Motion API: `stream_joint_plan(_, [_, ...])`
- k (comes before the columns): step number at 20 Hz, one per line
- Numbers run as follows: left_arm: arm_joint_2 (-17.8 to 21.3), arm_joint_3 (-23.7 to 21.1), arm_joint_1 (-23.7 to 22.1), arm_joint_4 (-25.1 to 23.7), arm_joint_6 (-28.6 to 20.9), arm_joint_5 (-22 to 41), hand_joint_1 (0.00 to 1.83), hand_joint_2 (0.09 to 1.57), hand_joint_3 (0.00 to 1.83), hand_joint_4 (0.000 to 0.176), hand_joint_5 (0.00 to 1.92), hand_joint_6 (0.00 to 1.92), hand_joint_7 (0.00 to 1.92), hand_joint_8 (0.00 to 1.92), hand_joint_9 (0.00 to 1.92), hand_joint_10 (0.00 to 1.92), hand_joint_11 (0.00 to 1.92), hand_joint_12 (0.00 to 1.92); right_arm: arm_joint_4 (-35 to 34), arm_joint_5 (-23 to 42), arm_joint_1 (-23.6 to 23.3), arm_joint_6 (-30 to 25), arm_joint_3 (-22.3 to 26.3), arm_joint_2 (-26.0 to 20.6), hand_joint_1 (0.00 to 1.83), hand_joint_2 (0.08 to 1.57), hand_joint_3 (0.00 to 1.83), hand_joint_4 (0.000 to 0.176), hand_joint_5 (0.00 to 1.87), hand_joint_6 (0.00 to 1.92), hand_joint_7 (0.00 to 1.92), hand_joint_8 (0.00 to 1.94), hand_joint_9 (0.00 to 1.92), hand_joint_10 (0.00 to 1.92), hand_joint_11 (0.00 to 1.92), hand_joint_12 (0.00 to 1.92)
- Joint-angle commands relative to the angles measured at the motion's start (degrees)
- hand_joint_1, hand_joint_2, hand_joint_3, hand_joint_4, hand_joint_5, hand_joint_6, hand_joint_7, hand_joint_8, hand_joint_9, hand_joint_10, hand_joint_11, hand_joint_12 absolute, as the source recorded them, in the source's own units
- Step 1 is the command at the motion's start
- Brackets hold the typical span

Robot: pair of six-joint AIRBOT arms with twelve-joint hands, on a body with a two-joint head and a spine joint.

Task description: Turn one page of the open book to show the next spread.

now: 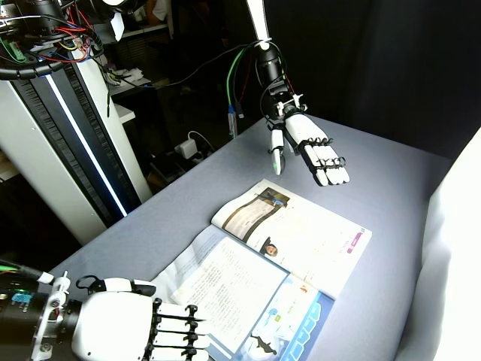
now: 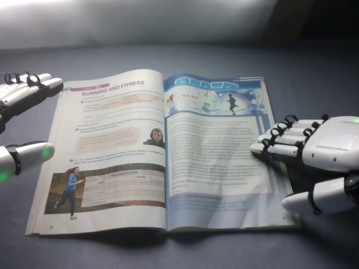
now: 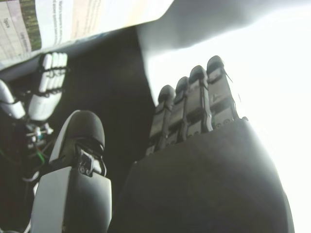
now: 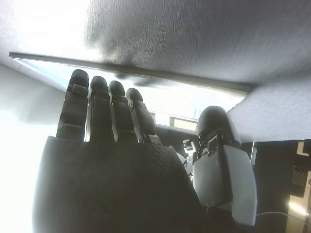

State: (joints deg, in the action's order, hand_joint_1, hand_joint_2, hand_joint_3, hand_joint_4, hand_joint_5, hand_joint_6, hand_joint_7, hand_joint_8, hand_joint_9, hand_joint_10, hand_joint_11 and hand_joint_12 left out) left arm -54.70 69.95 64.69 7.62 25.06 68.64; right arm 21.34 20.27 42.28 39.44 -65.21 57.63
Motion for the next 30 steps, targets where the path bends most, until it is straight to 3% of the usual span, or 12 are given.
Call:
stream_joint_plan(1, [0.4, -0.1, 0.0, 1.8, -0.2, 7.1, 0.33, 1.34, 0.0, 0.0, 0.07, 0.01, 0.0, 0.0, 0.0, 0.0, 0.0, 0.0, -0.3, 3.9, -0.6, -0.3, -0.4, 0.5, 0.07, 1.21, 0.0, 0.0, 0.0, 0.0, 0.0, 0.0, 0.0, 0.0, 0.0, 0.0])
stream_joint_plan(4, [0.2, -0.3, 0.8, 2.0, -0.2, 7.1, 0.35, 1.34, 0.0, 0.0, 0.1, 0.01, 0.01, 0.0, 0.0, 0.0, 0.04, 0.02, 1.9, 3.8, -1.8, -1.0, -0.9, 2.1, 0.01, 1.21, 0.0, 0.0, 0.0, 0.0, 0.0, 0.0, 0.0, 0.0, 0.0, 0.0])
stream_joint_plan(10, [-0.1, -0.8, 3.2, 3.4, -0.4, 7.1, 0.31, 1.36, 0.0, 0.0, 0.11, 0.0, 0.01, 0.0, 0.0, 0.0, 0.0, 0.0, 13.5, 3.7, -6.0, -10.7, -3.3, 6.1, 0.0, 1.22, 0.0, 0.0, 0.0, 0.0, 0.0, 0.0, 0.0, 0.0, 0.0, 0.0])
stream_joint_plan(17, [-1.2, -1.2, 7.9, 6.4, -1.3, 7.5, 0.2, 1.4, 0.01, 0.0, 0.14, 0.01, 0.03, 0.01, 0.0, 0.0, 0.0, 0.0, 13.5, 8.5, -10.0, -10.7, -8.3, 13.5, 0.0, 1.2, 0.0, 0.0, 0.0, 0.0, 0.0, 0.0, 0.0, 0.0, 0.0, 0.0])
stream_joint_plan(23, [-2.7, -0.3, 8.8, 6.5, -2.2, 6.9, 0.29, 1.4, 0.0, 0.0, 0.22, 0.02, 0.07, 0.01, 0.0, 0.0, 0.0, 0.0, 11.8, 14.9, -15.2, -9.5, -11.9, 19.7, 0.0, 1.16, 0.0, 0.0, 0.0, 0.0, 0.0, 0.0, 0.0, 0.0, 0.0, 0.0])
stream_joint_plan(24, [-2.8, -0.1, 8.7, 6.2, -2.3, 6.8, 0.42, 1.37, 0.0, 0.042, 0.25, 0.03, 0.06, 0.0, 0.0, 0.0, 0.0, 0.0, 11.8, 16.2, -16.3, -9.0, -12.1, 20.6, 0.0, 1.16, 0.0, 0.0, 0.0, 0.0, 0.0, 0.0, 0.0, 0.0, 0.0, 0.0])
stream_joint_plan(25, [-2.9, 0.1, 8.7, 6.0, -2.3, 6.8, 0.33, 1.39, 0.0, 0.063, 0.21, 0.01, 0.01, 0.0, 0.0, 0.0, 0.0, 0.0, 11.8, 16.9, -16.9, -8.7, -12.1, 21.2, 0.0, 1.15, 0.0, 0.0, 0.0, 0.0, 0.0, 0.0, 0.0, 0.0, 0.0, 0.0])
stream_joint_plan(26, [-3.0, 0.2, 8.7, 5.9, -2.4, 6.7, 0.33, 1.39, 0.0, 0.063, 0.21, 0.01, 0.01, 0.0, 0.0, 0.0, 0.0, 0.0, 11.8, 18.2, -17.7, -8.6, -12.2, 21.8, 0.0, 1.15, 0.0, 0.0, 0.0, 0.0, 0.0, 0.0, 0.0, 0.0, 0.0, 0.0])
stream_joint_plan(27, [-3.0, 0.3, 8.6, 5.9, -2.5, 6.7, 0.21, 1.42, 0.01, 0.049, 0.15, 0.01, 0.0, 0.0, 0.0, 0.0, 0.0, 0.0, 12.1, 19.3, -18.5, -8.7, -12.2, 22.5, 0.0, 1.17, 0.0, 0.0, 0.0, 0.0, 0.0, 0.0, 0.0, 0.0, 0.0, 0.0])
stream_joint_plan(28, [-3.1, 0.4, 8.6, 5.9, -2.7, 6.7, 0.26, 1.41, 0.0, 0.0, 0.07, 0.0, 0.0, 0.0, 0.0, 0.0, 0.04, 0.02, 12.8, 20.2, -19.4, -8.9, -12.1, 23.0, 0.0, 1.17, 0.0, 0.0, 0.0, 0.0, 0.0, 0.0, 0.0, 0.0, 0.0, 0.0])
stream_joint_plan(29, [-3.2, 0.6, 8.6, 5.9, -2.8, 6.7, 0.05, 1.39, 0.0, 0.0, 0.01, 0.0, 0.0, 0.0, 0.0, 0.0, 0.01, 0.0, 13.6, 21.4, -20.2, -8.9, -11.7, 23.4, 0.0, 1.17, 0.0, 0.0, 0.0, 0.0, 0.0, 0.0, 0.0, 0.0, 0.0, 0.0])
stream_joint_plan(30, [-3.4, 0.8, 8.6, 5.9, -2.8, 6.8, 0.01, 1.39, 0.0, 0.0, 0.0, 0.0, 0.0, 0.0, 0.0, 0.0, 0.0, 0.0, 14.0, 23.5, -20.7, -9.1, -11.3, 23.9, 0.0, 1.16, 0.0, 0.0, 0.0, 0.0, 0.0, 0.0, 0.0, 0.0, 0.0, 0.0])
